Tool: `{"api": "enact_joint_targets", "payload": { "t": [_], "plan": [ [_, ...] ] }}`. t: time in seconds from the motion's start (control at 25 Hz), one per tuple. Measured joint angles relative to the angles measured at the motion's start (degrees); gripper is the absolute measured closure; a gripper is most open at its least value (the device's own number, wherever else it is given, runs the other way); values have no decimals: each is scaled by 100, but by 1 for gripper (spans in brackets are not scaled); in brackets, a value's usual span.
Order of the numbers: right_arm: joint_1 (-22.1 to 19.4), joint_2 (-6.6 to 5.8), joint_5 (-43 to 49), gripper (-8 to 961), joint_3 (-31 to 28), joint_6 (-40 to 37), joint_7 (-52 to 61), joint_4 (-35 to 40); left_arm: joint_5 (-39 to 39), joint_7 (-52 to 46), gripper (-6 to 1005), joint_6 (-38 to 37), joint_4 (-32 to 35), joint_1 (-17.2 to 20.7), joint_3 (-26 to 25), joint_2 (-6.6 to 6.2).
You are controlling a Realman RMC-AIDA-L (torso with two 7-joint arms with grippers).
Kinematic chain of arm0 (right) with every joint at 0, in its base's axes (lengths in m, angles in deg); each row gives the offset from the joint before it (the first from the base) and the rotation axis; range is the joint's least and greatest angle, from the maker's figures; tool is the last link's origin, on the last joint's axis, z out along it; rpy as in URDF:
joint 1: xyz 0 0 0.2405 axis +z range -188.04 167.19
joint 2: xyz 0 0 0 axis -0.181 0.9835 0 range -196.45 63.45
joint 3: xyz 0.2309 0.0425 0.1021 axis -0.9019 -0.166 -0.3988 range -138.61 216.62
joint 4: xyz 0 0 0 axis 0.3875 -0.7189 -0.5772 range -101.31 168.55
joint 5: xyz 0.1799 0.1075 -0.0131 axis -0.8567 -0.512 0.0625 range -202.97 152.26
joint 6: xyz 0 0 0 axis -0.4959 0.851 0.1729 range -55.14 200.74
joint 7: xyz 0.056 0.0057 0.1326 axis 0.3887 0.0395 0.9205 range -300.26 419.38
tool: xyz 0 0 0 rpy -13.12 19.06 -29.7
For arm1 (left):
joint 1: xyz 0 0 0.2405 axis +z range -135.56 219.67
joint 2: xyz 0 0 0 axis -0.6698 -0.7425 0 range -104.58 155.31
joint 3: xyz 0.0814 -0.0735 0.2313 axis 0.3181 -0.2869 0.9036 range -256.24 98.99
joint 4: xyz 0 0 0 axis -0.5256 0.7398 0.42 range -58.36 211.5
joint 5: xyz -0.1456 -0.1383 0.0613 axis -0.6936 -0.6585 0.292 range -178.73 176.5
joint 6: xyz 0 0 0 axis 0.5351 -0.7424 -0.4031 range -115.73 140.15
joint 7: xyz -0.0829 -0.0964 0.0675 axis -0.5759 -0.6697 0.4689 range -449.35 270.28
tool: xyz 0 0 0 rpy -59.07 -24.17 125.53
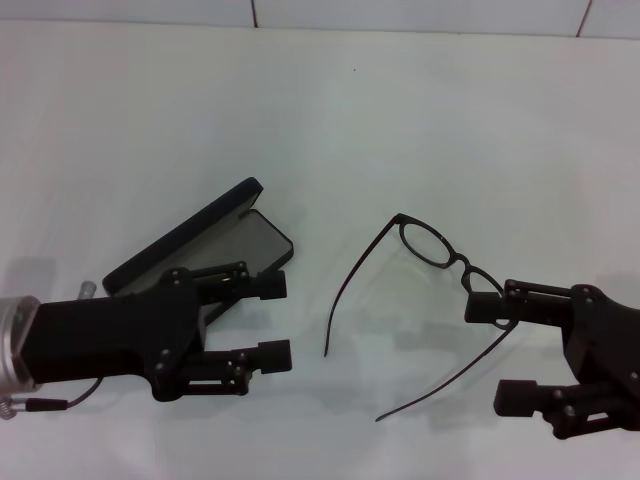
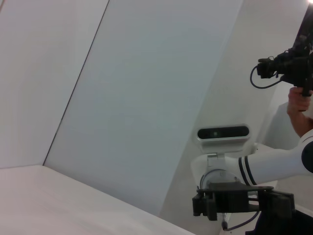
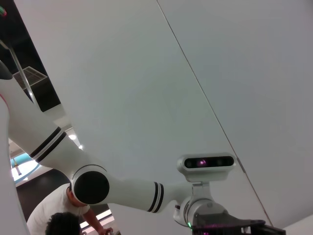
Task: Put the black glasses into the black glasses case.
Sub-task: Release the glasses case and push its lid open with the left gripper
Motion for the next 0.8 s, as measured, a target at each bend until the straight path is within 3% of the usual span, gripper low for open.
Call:
{"api": "enact_joint_targets", "payload": {
  "t": [0.56,0.72,0.8],
  "plan": [
    [-2,35,-89,84,-165,0,-67,17,-46,147,217,-3,3,-3,-39,23],
    [-85,30,-90,84,-419,-19,-114,-20,-114,-136,221,-64,170,7,-450,77],
    [-189,1,-90,84,-650,-41,-145,-40,-99,-631,224,-84,630,81,-794,115]
  ]
}}
